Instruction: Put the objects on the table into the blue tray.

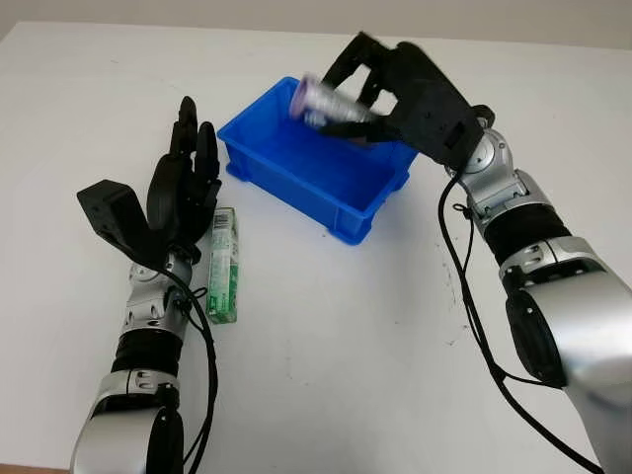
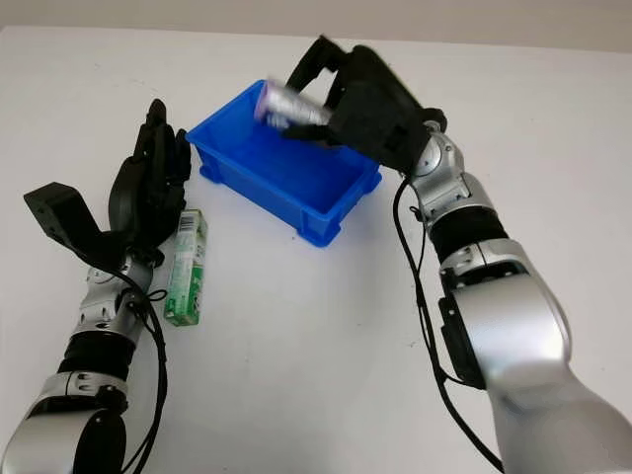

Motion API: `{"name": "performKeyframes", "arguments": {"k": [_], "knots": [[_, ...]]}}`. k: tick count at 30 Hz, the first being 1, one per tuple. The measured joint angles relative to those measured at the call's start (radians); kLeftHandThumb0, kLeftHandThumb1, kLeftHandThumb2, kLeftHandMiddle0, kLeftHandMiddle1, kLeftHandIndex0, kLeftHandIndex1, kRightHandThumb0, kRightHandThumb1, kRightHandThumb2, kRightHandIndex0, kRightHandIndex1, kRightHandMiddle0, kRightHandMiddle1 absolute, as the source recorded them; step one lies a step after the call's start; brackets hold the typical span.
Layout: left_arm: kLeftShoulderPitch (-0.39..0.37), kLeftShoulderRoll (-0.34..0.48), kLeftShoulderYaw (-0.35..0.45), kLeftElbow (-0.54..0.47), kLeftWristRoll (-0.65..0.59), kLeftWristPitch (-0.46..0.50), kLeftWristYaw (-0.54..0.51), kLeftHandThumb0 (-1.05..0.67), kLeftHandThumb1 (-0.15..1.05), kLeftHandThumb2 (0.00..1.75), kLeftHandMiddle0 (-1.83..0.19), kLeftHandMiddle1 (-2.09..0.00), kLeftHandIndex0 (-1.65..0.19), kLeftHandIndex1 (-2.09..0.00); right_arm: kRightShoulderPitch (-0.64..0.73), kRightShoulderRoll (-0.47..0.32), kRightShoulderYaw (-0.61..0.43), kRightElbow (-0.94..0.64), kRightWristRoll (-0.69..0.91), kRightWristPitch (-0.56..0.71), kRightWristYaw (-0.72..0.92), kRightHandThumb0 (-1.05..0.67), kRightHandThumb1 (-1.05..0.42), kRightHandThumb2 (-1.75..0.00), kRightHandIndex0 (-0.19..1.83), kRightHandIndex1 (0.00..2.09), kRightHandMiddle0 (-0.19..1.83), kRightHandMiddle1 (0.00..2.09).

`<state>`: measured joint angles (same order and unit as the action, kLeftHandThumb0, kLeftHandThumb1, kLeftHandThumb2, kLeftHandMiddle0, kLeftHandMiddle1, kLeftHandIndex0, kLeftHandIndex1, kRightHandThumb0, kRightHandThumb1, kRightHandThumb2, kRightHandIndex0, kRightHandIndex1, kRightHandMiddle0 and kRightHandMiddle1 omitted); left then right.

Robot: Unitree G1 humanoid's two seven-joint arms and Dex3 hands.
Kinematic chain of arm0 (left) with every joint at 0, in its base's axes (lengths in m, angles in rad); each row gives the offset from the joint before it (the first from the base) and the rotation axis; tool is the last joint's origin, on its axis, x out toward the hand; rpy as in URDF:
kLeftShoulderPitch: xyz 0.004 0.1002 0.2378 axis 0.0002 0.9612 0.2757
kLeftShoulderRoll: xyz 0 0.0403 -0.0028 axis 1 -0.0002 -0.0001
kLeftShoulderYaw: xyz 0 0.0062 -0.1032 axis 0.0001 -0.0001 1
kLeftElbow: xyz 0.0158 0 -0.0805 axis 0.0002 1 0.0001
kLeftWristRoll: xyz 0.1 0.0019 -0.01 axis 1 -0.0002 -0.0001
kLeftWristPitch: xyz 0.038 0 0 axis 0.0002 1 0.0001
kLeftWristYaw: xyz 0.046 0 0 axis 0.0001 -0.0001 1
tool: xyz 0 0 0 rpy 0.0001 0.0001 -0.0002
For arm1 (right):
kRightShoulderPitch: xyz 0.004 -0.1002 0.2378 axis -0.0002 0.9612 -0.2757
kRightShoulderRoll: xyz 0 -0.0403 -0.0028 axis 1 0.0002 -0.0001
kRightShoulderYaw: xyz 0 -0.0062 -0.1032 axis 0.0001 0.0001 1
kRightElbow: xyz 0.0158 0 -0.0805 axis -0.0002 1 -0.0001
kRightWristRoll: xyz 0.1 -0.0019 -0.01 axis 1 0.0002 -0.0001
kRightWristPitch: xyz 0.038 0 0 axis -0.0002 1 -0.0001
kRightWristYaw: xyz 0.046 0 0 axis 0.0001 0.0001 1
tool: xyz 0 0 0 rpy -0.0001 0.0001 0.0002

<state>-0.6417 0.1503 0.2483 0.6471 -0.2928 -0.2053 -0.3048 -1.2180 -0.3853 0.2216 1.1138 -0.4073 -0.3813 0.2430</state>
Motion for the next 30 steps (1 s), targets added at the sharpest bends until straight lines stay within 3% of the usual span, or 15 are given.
{"name": "performKeyframes", "arguments": {"k": [3, 8, 18, 25, 30], "knots": [[0.0, 0.001, 0.002, 0.0, 0.0, -0.001, 0.0, -0.76, 1.05, 0.47, 0.19, 0.0, 0.19, 0.0, 0.0, -0.016, 0.01, -0.001, -0.007, -0.001, 0.024, -0.94, -1.05, -0.6, -0.19, 0.01, -0.19, 0.01], [0.0, 0.001, 0.003, 0.006, -0.001, -0.001, 0.0, -0.76, 1.05, 0.47, 0.19, 0.0, 0.19, 0.0, 0.008, -0.031, -0.034, -0.036, 0.071, 0.001, 0.078, -0.91, -1.05, -0.64, -0.19, 0.0, -0.19, 0.0], [0.0, 0.002, 0.003, 0.008, -0.004, 0.0, -0.009, -0.76, 1.05, 0.47, 0.19, 0.0, 0.19, 0.0, 0.155, -0.07, -0.163, -0.275, 0.219, 0.029, 0.069, -0.89, -1.05, -0.73, -0.19, 0.0, -0.19, 0.0], [0.0, 0.012, 0.004, 0.008, -0.006, 0.0, -0.027, -0.75, 1.05, 0.5, 0.19, 0.0, 0.19, 0.0, 0.329, -0.135, -0.302, -0.451, 0.357, 0.203, 0.087, -0.84, -1.05, -0.74, -0.19, 0.0, -0.19, 0.0], [0.0, 0.018, 0.005, 0.012, -0.005, 0.0, -0.028, -0.76, 1.05, 0.49, 0.19, 0.0, 0.19, 0.0, 0.441, -0.138, -0.38, -0.518, 0.447, 0.305, 0.08, -0.83, -1.05, -0.75, -0.19, 0.0, -0.19, 0.0]]}}
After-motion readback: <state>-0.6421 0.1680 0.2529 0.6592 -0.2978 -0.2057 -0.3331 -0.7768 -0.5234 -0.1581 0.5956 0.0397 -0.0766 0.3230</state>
